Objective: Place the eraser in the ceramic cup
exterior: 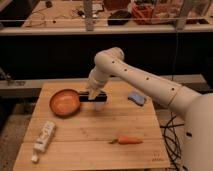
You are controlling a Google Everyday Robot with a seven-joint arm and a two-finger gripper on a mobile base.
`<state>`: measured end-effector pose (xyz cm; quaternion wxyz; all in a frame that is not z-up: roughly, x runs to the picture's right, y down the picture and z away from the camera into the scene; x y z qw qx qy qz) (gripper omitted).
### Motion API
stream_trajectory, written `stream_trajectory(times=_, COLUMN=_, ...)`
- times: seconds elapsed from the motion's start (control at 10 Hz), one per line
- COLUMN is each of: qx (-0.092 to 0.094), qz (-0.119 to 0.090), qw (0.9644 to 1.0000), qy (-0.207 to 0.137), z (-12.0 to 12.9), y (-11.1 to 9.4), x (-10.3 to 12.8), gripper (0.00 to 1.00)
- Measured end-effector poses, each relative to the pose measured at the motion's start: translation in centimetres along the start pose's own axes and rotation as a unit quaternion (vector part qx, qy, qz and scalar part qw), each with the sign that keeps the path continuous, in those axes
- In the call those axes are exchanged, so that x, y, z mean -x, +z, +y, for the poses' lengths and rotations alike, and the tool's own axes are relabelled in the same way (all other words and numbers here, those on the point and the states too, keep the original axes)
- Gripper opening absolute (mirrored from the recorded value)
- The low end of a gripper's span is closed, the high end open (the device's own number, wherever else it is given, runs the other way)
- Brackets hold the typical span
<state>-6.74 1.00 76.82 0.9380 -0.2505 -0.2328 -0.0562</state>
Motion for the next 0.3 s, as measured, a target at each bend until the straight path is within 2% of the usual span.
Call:
stream_trajectory(times=0.1, qx=-0.001, qz=0.001, qw=1.0, qy=0.001, z=-0.01, y=-0.04, x=-0.14, gripper=0.72)
stream_trajectory(times=0.3, qx=-0.005, qz=0.005, qw=1.0, qy=0.002, z=-0.25, y=-0.1, x=-0.22, gripper=0.73)
